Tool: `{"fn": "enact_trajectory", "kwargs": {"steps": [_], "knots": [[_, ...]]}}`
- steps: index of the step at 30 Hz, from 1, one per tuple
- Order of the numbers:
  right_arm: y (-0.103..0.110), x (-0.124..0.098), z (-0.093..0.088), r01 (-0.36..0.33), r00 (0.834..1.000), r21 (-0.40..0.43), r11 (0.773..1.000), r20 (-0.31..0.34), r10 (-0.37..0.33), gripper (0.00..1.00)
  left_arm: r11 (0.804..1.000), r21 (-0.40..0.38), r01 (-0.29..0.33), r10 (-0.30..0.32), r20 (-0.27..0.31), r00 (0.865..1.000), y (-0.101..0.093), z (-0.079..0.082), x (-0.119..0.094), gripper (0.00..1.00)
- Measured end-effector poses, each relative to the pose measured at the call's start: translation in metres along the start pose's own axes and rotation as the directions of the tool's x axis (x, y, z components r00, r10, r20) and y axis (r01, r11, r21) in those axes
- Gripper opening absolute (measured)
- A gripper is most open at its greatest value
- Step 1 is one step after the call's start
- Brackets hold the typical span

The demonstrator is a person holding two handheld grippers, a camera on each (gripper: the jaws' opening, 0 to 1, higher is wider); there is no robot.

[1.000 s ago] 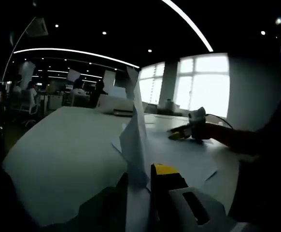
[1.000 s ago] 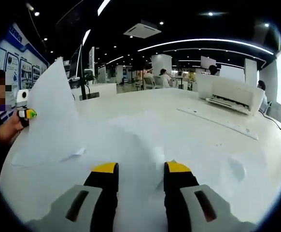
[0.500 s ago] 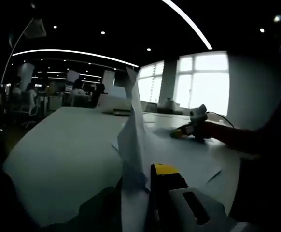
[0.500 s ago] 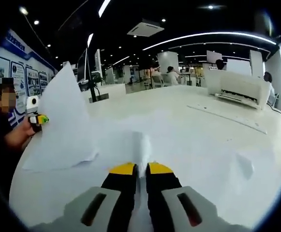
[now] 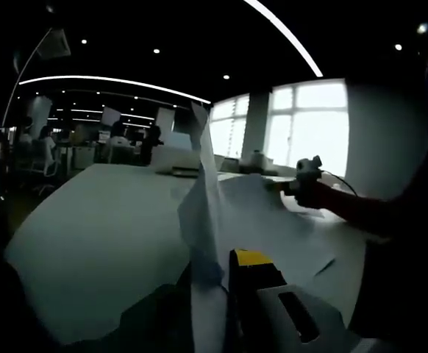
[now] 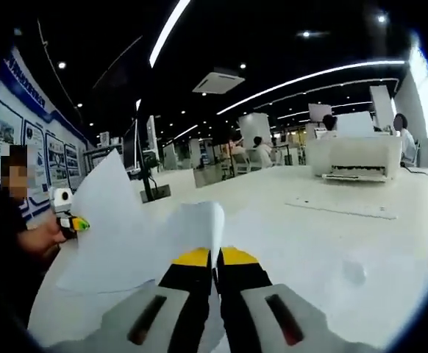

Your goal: Organize the stack of printing papers by aligning and flattening the scattered papers on the table

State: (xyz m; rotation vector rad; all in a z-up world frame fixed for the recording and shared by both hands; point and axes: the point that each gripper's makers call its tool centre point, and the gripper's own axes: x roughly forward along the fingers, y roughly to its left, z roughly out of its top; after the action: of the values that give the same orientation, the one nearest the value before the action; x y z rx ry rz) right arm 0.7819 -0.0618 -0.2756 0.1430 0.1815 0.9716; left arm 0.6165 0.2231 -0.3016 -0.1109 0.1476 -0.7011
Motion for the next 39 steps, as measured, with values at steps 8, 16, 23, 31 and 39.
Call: {"fn": "enact_trajectory", "kwargs": {"steps": [8, 16, 23, 31, 39], "knots": [[-0.005, -0.020, 0.030, 0.021, 0.990, 0.003, 1.000, 0.137, -0.021, 0.00, 1.000, -0.002, 0.000, 0.000, -0.002, 1.000, 0.000, 0.000, 0.000, 0.06], [0.044, -0.024, 0.062, 0.020, 0.978, -0.129, 0.991, 0.209, 0.008, 0.00, 1.000, -0.007, 0.000, 0.000, -0.006, 1.000, -0.001, 0.000, 0.000, 0.06], [0.078, -0.031, 0.093, 0.024, 0.967, -0.188, 0.982, 0.254, 0.025, 0.00, 1.000, -0.009, -0.001, 0.001, -0.006, 1.000, -0.001, 0.000, 0.001, 0.06], [0.038, -0.048, 0.132, 0.034, 0.942, -0.230, 0.973, 0.331, 0.046, 0.00, 1.000, -0.009, 0.002, -0.002, -0.001, 1.000, -0.003, 0.000, 0.000, 0.06], [0.048, -0.063, 0.152, 0.024, 0.922, -0.232, 0.972, 0.380, 0.068, 0.00, 1.000, -0.007, 0.003, -0.003, 0.005, 1.000, -0.004, 0.001, 0.000, 0.06]]}}
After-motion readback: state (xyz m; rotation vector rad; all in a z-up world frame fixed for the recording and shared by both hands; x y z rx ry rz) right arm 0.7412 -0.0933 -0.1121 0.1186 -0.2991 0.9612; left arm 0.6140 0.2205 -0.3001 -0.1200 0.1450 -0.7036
